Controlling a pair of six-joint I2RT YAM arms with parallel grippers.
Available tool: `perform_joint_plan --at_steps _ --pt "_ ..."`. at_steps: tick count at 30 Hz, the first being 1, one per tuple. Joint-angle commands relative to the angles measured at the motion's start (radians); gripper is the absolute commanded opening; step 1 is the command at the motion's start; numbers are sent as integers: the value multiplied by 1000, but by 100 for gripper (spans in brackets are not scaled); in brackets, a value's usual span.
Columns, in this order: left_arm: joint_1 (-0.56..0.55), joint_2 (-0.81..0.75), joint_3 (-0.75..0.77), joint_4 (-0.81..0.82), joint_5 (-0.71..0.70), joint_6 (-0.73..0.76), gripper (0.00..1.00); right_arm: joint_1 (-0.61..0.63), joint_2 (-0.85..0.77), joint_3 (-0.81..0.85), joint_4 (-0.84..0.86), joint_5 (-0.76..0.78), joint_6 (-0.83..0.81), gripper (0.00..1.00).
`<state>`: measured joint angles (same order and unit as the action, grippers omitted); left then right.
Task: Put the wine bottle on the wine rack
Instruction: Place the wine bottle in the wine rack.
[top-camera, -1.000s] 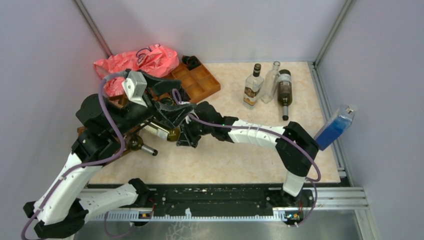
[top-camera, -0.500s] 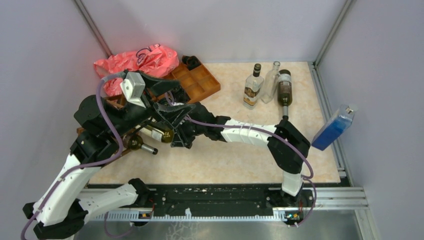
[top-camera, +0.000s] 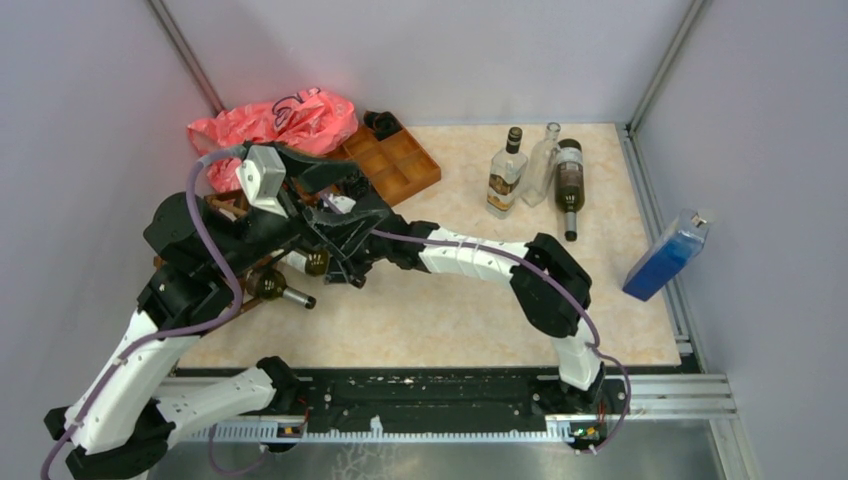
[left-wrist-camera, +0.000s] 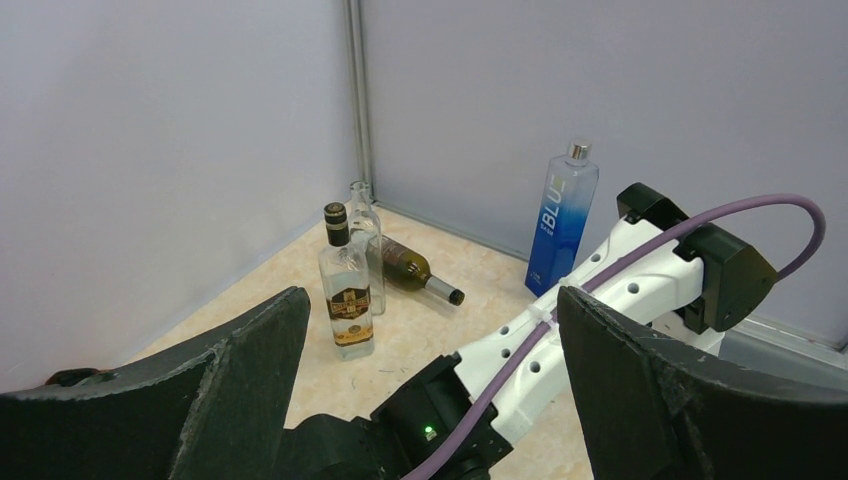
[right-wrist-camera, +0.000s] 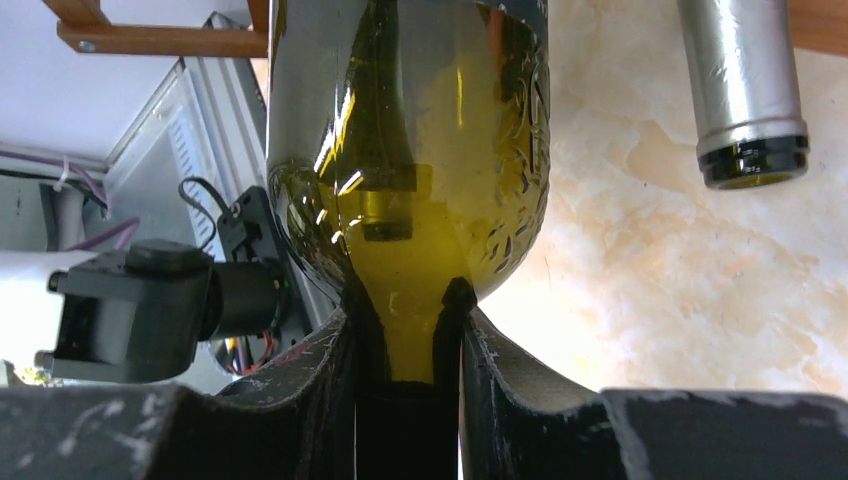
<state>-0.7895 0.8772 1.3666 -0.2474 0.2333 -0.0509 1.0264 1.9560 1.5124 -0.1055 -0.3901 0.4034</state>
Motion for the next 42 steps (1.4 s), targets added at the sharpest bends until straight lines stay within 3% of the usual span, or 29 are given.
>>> perform_joint_plan --at_steps 1,26,42 --pt "4 -16 -6 2 14 -10 99 8 2 136 186 -30 20 0" --pt "3 -18 -8 1 14 -17 99 -15 205 430 123 -167 67 0" --pt "4 -14 -7 10 23 -12 99 -19 255 521 107 -203 75 4"
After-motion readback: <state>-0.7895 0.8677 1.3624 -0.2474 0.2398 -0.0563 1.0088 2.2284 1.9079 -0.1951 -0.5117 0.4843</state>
